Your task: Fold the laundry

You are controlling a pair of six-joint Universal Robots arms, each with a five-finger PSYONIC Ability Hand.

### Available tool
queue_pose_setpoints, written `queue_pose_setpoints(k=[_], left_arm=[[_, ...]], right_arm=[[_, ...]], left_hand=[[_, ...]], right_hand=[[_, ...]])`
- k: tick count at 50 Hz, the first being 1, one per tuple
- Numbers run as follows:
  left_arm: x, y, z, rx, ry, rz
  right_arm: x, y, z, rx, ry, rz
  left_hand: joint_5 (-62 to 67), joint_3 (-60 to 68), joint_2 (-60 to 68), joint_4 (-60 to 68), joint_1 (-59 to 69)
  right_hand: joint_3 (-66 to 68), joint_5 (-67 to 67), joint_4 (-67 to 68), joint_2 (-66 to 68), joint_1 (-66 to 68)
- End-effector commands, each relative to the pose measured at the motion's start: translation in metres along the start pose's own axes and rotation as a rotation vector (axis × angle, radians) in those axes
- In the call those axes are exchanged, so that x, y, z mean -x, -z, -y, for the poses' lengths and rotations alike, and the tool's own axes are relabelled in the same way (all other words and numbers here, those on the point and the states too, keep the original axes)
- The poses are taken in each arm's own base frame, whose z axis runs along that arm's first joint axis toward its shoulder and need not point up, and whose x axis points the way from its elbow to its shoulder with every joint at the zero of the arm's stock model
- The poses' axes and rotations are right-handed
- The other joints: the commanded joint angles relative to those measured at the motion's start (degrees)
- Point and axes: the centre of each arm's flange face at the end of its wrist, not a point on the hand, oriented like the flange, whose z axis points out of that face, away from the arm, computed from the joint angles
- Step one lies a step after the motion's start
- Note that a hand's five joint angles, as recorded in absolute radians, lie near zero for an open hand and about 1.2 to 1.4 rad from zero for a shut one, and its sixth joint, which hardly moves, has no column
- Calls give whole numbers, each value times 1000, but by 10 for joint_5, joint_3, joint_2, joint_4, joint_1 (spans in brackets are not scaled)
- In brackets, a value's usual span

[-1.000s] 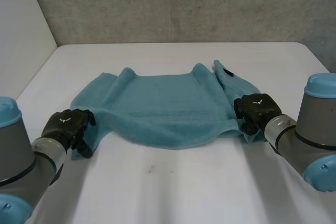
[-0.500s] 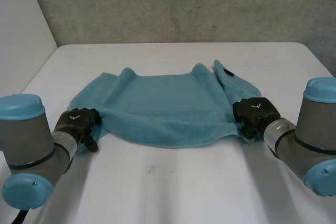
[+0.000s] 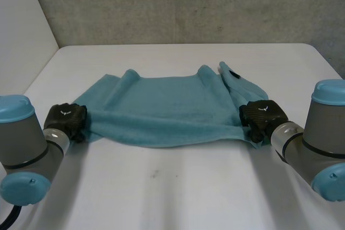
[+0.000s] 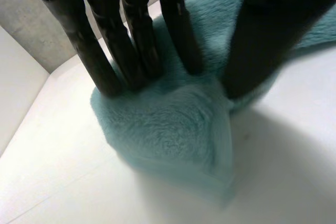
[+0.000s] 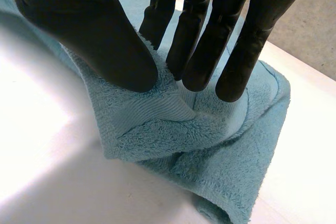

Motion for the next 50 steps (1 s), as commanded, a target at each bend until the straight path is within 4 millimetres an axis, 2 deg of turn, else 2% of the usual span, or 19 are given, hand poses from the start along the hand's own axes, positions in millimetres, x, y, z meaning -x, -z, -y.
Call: queue_pose_setpoints(k=[1,3,16,21,26,31,32,33,34,35,38,40,41,42,43,45,50], left_arm=[[9,0,7,-31,-13,29],[13,5,16,-59,-32,40],[14,34,38,-136,-66,42],[13,36,37,-136,-68,21],[3,36,24,-73,-71,-92],[0,33,17,-41,-66,-127],[-1,31,14,-32,-67,-129],[0,30,12,-26,-66,-128],[0,30,12,-26,-66,-128],[1,28,12,-23,-65,-123],[7,26,11,-19,-57,-107],[12,24,11,-18,-53,-94],[12,24,11,-18,-53,-94],[14,24,11,-19,-51,-87],[14,24,11,-19,-51,-87],[17,22,11,-19,-47,-78],[19,22,11,-18,-45,-72]], right_arm=[[-4,-2,3,-8,0,-8],[-5,-2,3,-7,-2,-9],[-12,2,19,16,-14,-6],[-10,4,19,26,-11,12],[-10,4,19,29,-22,13],[-10,-1,17,33,-27,14],[-10,-3,15,39,-29,11],[-10,-4,13,45,-33,10],[-10,-4,13,46,-33,10],[-10,-4,12,54,-37,4],[-17,2,13,52,-65,-12],[-28,25,32,-7,-111,-49],[-29,25,32,-8,-111,-49],[-32,36,37,-34,-133,-66],[-32,37,38,-34,-133,-66],[-34,53,36,-46,-168,-76],[-39,72,28,-42,-192,-85]], left_hand=[[382,367,369,376,364],[382,367,369,376,364],[382,367,369,376,364],[382,367,369,376,364],[382,367,369,376,364],[382,367,369,376,364],[382,367,369,376,364],[382,367,369,376,364],[382,367,369,376,364],[382,367,369,376,364],[382,367,369,376,364],[382,367,369,376,364],[382,367,369,376,364],[382,367,369,376,364],[382,367,369,376,364],[382,367,369,376,364],[382,367,369,376,364]], right_hand=[[123,129,117,123,245],[123,129,117,123,245],[123,129,117,123,245],[123,129,117,123,245],[123,129,117,123,245],[123,129,117,123,245],[52,58,46,52,174],[-92,-86,-98,-92,30],[-94,-88,-99,-93,29],[-223,-218,-229,-223,-101],[-289,-283,-295,-288,-167],[-346,-340,-351,-345,-223],[-346,-340,-352,-345,-224],[-359,-353,-365,-359,-237],[-359,-353,-365,-359,-237],[-381,-375,-387,-381,-259],[-353,-347,-359,-352,-231]])
